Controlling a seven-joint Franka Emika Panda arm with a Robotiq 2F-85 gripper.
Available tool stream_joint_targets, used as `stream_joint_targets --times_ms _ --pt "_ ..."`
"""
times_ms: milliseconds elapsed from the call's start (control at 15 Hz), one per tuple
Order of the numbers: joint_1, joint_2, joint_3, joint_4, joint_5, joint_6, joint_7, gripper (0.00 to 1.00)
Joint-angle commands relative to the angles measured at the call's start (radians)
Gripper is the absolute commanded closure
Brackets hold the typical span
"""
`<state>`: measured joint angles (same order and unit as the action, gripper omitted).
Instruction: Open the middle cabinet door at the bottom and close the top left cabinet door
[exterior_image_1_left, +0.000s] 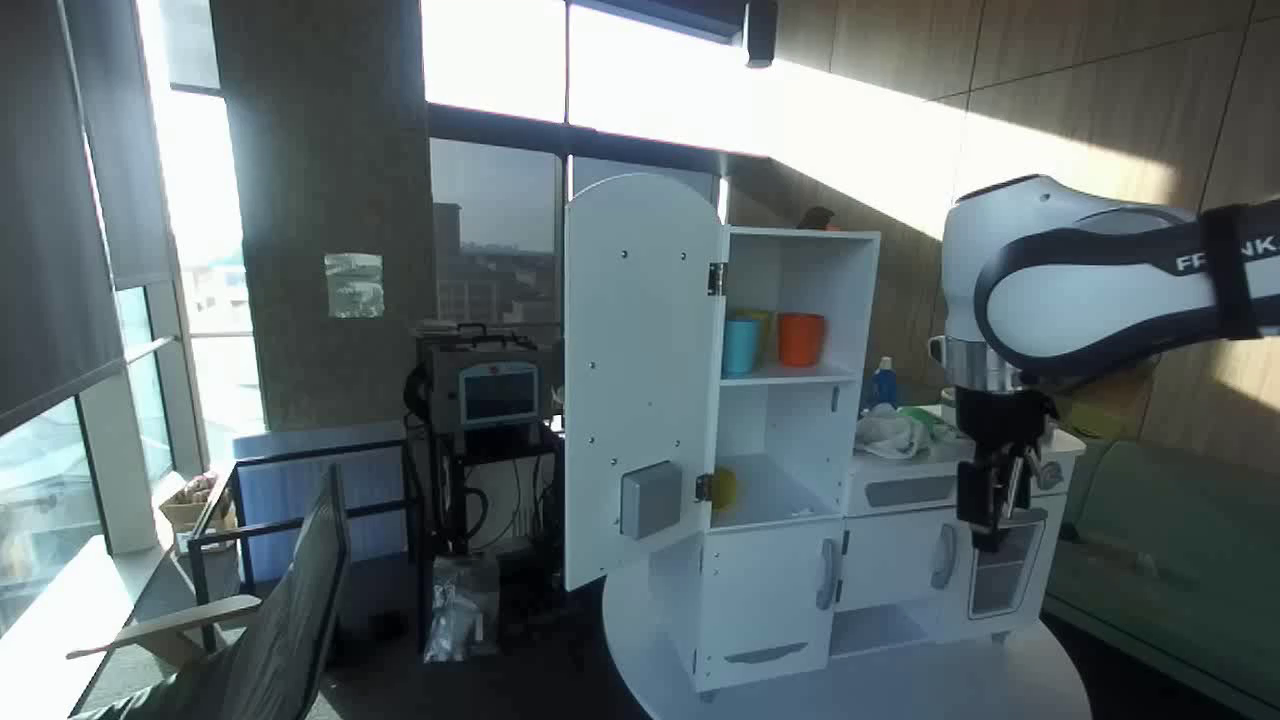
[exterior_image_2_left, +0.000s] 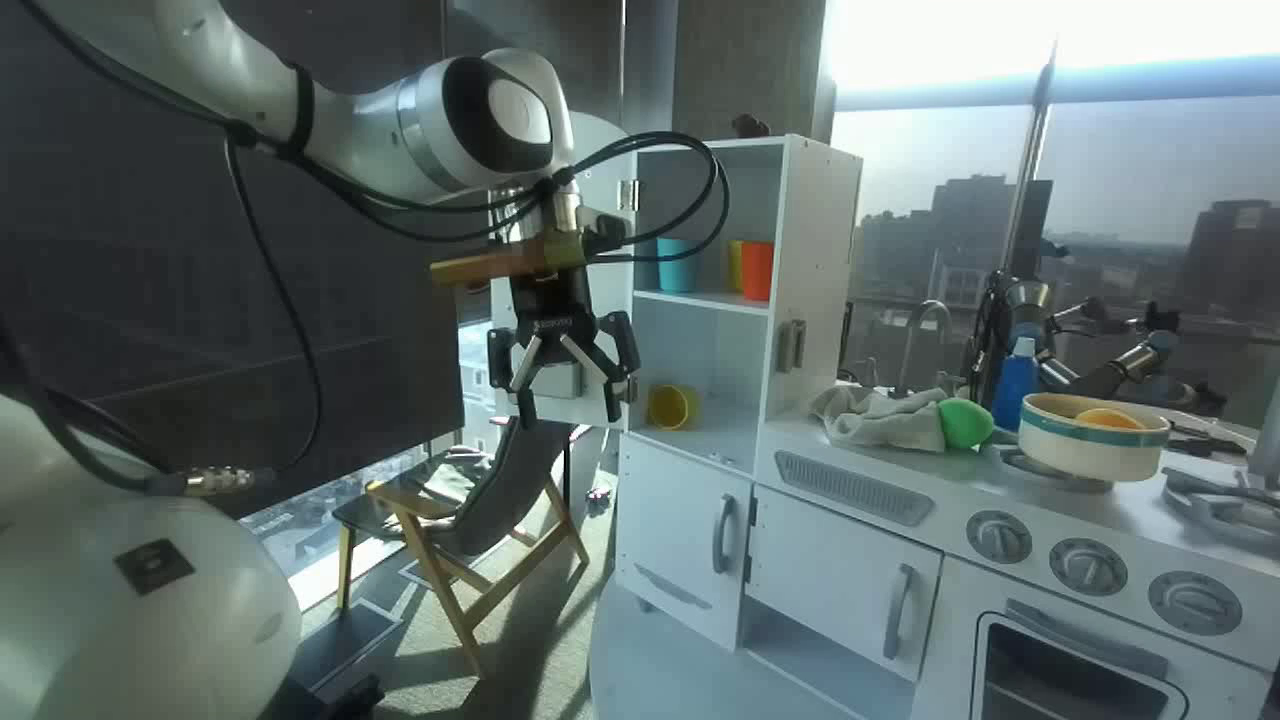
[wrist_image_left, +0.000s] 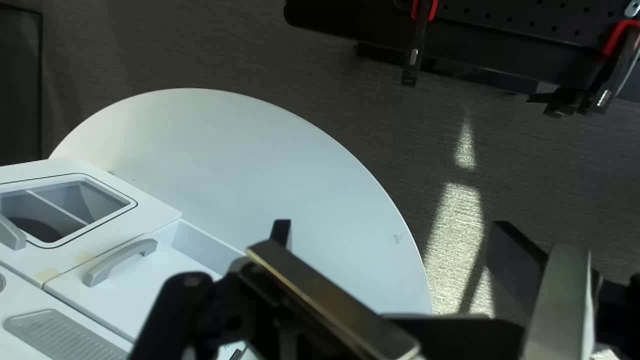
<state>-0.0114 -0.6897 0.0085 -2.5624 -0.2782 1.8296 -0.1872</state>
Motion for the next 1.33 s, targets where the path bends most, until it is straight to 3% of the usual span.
stream_joint_targets --times_ms 0,667,933,1267 --pt "0.014 0.000 -0.011 0.004 -0.007 -0.004 0.007 0.00" --pt "0.008 0.015 -0.017 0.014 -0.007 0.004 0.012 0.00" --pt "-0.017 0.094 -0.102 0.027 0.011 0.069 -0.018 0.00" --pt "-0.071 0.235 -0.263 0.057 0.096 0.261 -0.067 0.00"
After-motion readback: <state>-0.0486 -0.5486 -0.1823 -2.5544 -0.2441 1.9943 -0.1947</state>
